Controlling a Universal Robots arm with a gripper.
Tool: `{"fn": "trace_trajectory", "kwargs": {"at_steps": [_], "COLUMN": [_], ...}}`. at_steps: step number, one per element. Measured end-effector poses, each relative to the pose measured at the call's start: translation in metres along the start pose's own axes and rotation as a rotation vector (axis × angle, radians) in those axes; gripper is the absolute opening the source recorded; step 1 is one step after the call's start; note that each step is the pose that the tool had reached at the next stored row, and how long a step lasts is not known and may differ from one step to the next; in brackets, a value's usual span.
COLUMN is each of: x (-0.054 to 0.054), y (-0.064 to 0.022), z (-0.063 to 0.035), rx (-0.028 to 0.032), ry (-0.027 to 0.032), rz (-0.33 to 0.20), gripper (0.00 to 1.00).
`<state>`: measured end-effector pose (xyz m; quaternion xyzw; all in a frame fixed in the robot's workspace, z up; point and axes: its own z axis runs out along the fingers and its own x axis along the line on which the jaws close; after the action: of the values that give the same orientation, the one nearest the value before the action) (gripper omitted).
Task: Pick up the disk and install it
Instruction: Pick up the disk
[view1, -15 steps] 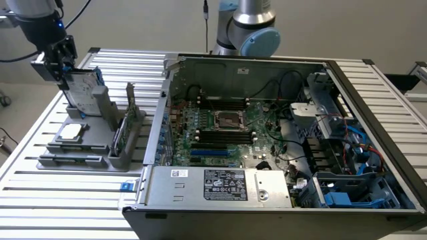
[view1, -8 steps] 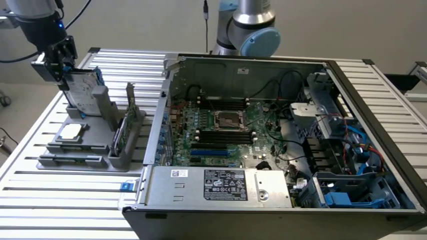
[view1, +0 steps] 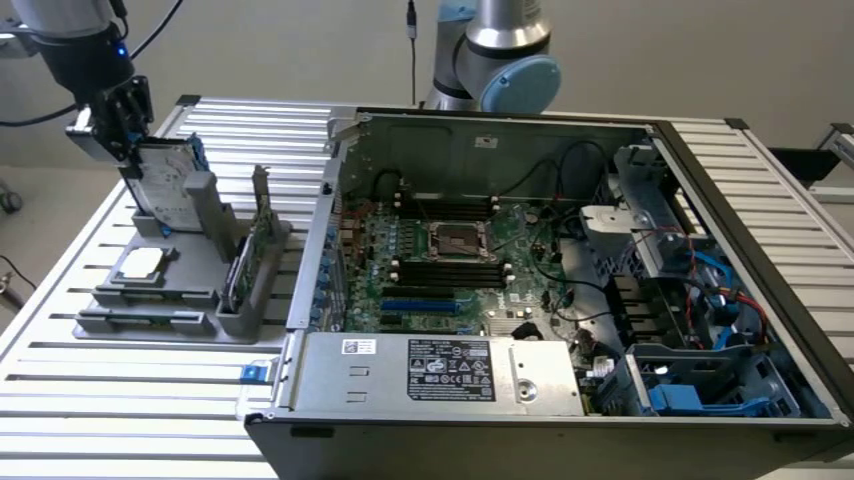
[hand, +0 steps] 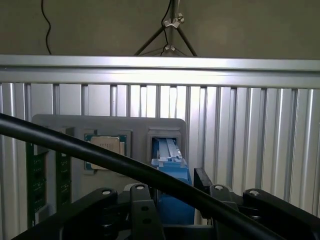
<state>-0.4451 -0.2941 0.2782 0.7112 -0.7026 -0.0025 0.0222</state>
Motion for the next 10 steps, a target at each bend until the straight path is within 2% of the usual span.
{"fn": "trace_trajectory", "kwargs": {"at_steps": [5, 7, 8, 10], "x": [0.0000, 0.0000, 0.0000, 0.0000], "y": [0.0000, 0.0000, 0.0000, 0.0000], "z": [0.0010, 0.0013, 0.0015, 0.0018], "rx": [0.0000, -0.0002, -0.0002, -0.0001], "ry": [0.0003, 0.0006, 0.0006, 0.0006], "rz": [0.000, 0.001, 0.001, 0.001], "gripper": [0.44, 0.42, 0.35, 0.35]}}
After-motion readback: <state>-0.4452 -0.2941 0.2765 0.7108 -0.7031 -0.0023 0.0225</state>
